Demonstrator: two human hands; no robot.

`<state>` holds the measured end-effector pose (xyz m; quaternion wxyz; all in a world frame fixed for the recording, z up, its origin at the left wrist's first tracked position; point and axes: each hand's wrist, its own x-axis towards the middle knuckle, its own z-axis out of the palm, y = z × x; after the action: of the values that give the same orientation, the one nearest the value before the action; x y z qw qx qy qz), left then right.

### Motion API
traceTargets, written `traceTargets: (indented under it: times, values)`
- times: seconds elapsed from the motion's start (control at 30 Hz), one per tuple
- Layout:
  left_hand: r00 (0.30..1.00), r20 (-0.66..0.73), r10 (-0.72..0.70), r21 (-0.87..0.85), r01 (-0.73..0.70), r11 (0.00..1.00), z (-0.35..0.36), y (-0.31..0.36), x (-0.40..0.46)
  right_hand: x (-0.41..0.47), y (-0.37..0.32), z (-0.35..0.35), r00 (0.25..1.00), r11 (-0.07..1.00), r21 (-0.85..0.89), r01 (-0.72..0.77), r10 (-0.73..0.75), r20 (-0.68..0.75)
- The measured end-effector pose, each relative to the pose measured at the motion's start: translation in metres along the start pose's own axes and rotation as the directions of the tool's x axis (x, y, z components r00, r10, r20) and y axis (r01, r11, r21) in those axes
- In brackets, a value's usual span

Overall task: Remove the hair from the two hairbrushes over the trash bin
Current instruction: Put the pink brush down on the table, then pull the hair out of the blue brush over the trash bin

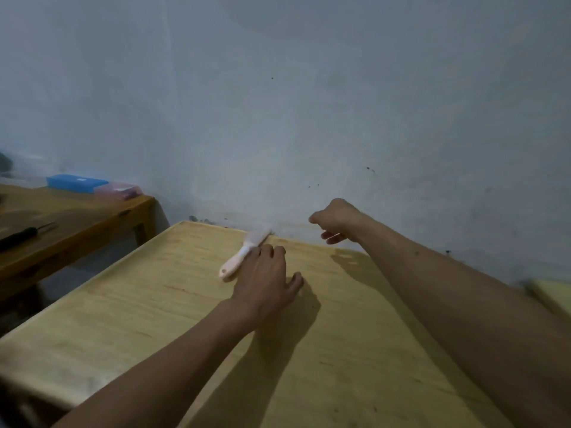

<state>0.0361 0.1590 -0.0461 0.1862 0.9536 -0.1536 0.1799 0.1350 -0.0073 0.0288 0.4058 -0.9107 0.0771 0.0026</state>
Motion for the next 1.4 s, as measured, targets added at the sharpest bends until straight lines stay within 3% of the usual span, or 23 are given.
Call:
traceTargets:
  times: [0.23, 0.43, 0.57, 0.7, 0.93, 1.0, 1.1, 1.17, 1.3, 1.4]
  values:
    - [0.987, 0.109, 0.119, -0.046, -0.114, 0.992, 0.021, 0.079, -0.021, -0.049, 0.061, -0.069, 0.996, 0.975, -0.221, -0.031, 0.012, -0.087]
    - [0.950, 0.266, 0.162, -0.107, -0.138, 0.985, 0.050, 0.155, -0.031, -0.079, 0.110, -0.124, 0.983, 0.841, -0.519, -0.150, 0.072, -0.169]
    - [0.941, 0.318, 0.115, -0.120, -0.080, 0.990, 0.068, 0.204, -0.032, -0.089, 0.139, -0.141, 0.976, 0.825, -0.525, -0.209, 0.143, -0.164]
    - [0.922, 0.380, 0.070, -0.181, 0.000, 0.983, 0.078, 0.241, -0.029, -0.088, 0.157, -0.136, 0.971, 0.882, -0.406, -0.237, 0.212, -0.107]
    - [0.881, 0.472, -0.017, -0.281, 0.169, 0.945, 0.081, 0.256, -0.020, -0.078, 0.173, -0.125, 0.966, 0.910, -0.325, -0.259, 0.241, -0.094]
    - [0.821, 0.569, -0.042, -0.370, 0.301, 0.879, 0.072, 0.249, -0.016, -0.076, 0.173, -0.128, 0.960, 0.926, -0.252, -0.279, 0.270, -0.071]
    - [0.716, 0.692, -0.085, -0.505, 0.566, 0.651, 0.060, 0.231, -0.012, -0.076, 0.165, -0.130, 0.964, 0.958, -0.112, -0.264, 0.258, -0.062]
    - [0.671, 0.735, -0.093, -0.527, 0.653, 0.545, 0.056, 0.219, -0.010, -0.078, 0.152, -0.130, 0.969, 0.966, -0.077, -0.246, 0.244, -0.032]
    - [0.674, 0.736, -0.062, -0.590, 0.684, 0.430, 0.049, 0.199, -0.013, -0.085, 0.118, -0.121, 0.969, 0.971, -0.111, -0.210, 0.222, 0.105]
    - [0.718, 0.685, -0.122, -0.680, 0.691, 0.246, 0.037, 0.181, -0.021, -0.094, 0.091, -0.106, 0.963, 0.978, -0.086, -0.189, 0.201, 0.179]
